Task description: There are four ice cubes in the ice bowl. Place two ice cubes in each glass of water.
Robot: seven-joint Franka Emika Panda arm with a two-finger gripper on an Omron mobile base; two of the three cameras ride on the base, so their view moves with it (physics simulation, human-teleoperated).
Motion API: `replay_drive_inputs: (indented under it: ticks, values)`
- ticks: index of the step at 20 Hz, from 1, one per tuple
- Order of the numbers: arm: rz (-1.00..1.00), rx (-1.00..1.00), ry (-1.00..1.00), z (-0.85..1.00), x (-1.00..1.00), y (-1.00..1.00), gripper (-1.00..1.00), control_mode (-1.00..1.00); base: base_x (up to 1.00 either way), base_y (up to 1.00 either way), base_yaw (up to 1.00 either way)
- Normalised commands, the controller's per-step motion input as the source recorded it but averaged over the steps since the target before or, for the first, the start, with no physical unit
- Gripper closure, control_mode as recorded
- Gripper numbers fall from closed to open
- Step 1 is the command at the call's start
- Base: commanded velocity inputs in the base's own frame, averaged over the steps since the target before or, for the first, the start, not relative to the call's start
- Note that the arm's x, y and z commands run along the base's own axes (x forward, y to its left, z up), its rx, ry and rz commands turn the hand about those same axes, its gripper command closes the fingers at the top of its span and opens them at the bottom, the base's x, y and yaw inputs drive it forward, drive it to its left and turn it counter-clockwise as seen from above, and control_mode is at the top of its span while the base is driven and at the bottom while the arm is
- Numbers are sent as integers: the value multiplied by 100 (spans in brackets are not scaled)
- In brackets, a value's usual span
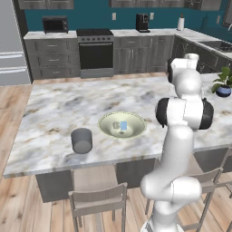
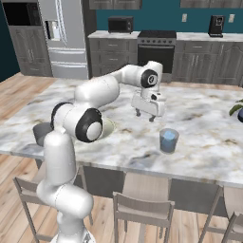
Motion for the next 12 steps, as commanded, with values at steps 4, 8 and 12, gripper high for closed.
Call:
replay_drive_inputs:
  ticks: [4, 8, 12]
  values:
    - [22, -3, 2, 10, -4, 100, -100, -100, 0, 0, 0]
    - [22, 0, 8, 0, 11, 100, -100, -100, 0, 0, 0]
    - [19, 0, 9, 1, 32, 100, -100, -100, 0, 0, 0]
